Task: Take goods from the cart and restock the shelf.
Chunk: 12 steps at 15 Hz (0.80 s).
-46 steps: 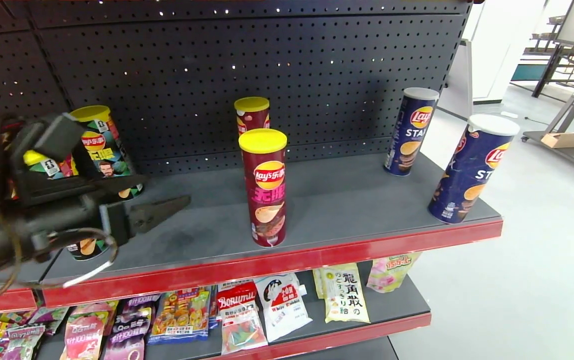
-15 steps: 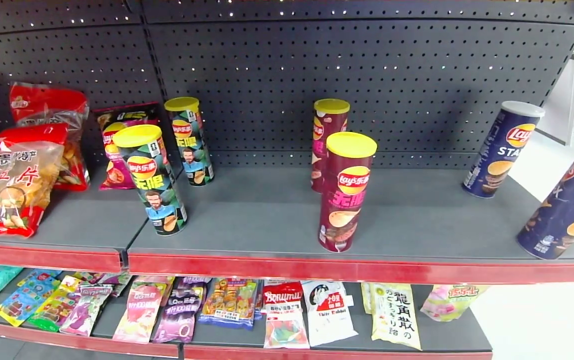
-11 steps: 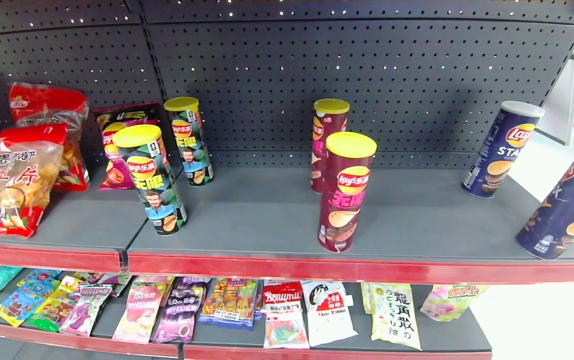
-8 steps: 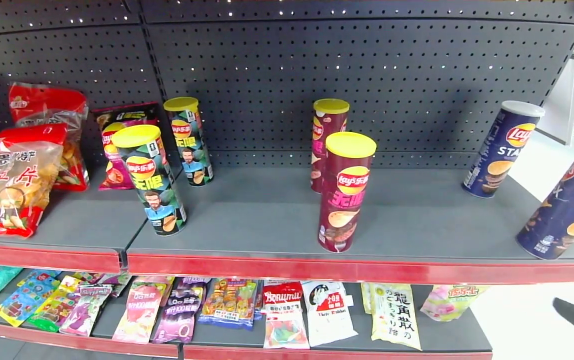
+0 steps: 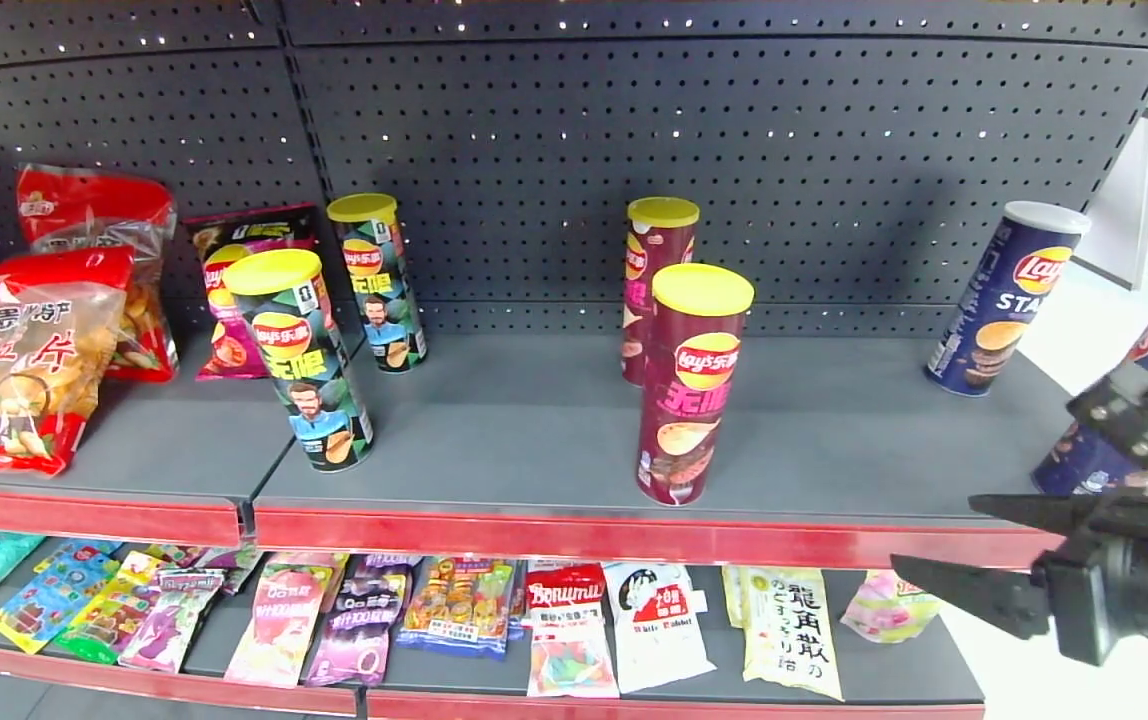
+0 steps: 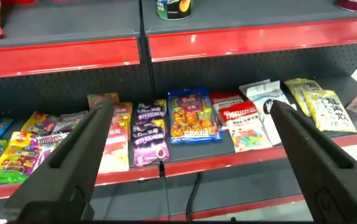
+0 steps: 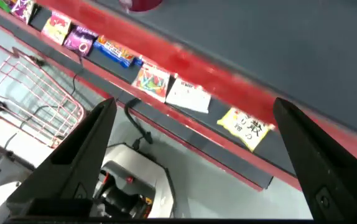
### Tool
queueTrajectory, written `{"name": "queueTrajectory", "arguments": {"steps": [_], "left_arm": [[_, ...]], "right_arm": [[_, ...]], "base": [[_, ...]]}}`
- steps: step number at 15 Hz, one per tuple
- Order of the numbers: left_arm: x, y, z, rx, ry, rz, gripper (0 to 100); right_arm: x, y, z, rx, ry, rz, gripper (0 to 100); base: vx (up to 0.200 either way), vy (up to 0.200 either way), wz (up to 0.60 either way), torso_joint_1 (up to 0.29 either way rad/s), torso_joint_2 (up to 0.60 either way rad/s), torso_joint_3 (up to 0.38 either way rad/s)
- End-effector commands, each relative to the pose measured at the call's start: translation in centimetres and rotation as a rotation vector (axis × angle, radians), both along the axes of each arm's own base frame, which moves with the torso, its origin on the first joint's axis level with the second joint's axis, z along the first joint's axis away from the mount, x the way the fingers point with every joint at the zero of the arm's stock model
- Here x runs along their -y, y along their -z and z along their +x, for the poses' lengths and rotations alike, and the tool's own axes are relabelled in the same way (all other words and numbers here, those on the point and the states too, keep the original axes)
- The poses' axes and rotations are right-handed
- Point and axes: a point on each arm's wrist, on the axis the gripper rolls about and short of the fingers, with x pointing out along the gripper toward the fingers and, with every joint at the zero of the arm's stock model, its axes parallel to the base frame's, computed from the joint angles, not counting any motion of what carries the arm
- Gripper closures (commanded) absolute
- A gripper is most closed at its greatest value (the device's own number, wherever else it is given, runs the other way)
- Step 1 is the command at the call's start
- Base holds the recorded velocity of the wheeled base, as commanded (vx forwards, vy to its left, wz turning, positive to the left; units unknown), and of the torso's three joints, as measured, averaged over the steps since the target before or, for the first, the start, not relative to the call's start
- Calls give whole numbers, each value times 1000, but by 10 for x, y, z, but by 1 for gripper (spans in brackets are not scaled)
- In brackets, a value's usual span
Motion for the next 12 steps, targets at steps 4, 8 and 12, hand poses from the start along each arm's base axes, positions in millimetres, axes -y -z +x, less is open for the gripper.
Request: {"name": "queueTrajectory", "arguments": {"steps": [4, 8, 12], "left_arm": [[0, 0, 0, -6, 0, 1, 0], [0, 0, 0, -6, 0, 1, 0], [0, 0, 0, -6, 0, 1, 0]], "right_arm": [[-29, 10, 71, -57, -12, -22, 0], [-38, 16, 95, -79, -12, -39, 0], [-45, 22, 109, -83, -33, -76, 0]], "base": [[0, 0, 0, 0, 0, 0], [0, 0, 0, 0, 0, 0], [0, 0, 0, 0, 0, 0]]}}
